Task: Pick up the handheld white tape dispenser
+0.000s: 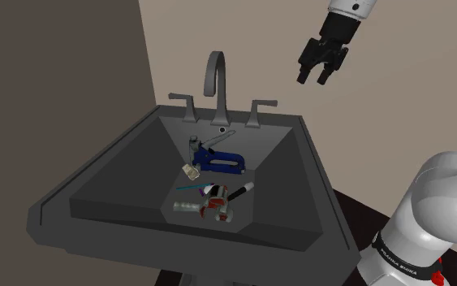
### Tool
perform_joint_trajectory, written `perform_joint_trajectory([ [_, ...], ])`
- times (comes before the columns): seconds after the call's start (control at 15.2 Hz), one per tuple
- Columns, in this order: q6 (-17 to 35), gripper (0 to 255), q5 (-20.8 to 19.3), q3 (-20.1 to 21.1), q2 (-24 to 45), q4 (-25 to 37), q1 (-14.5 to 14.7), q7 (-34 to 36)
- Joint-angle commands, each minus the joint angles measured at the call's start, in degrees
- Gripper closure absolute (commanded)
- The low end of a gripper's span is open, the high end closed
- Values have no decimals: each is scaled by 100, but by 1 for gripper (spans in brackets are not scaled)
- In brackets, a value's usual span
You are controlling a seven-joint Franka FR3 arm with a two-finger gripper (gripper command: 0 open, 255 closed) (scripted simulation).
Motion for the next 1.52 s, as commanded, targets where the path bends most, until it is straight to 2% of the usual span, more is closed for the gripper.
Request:
perform_joint_trajectory([
  [0.0, 0, 0, 0, 0, 0, 0, 0, 0],
  [0.73, 1056, 0, 565, 1020, 971, -611, 322, 1106],
  [1.45, 2169, 0, 950, 1972, 2666, -497, 632, 2181],
])
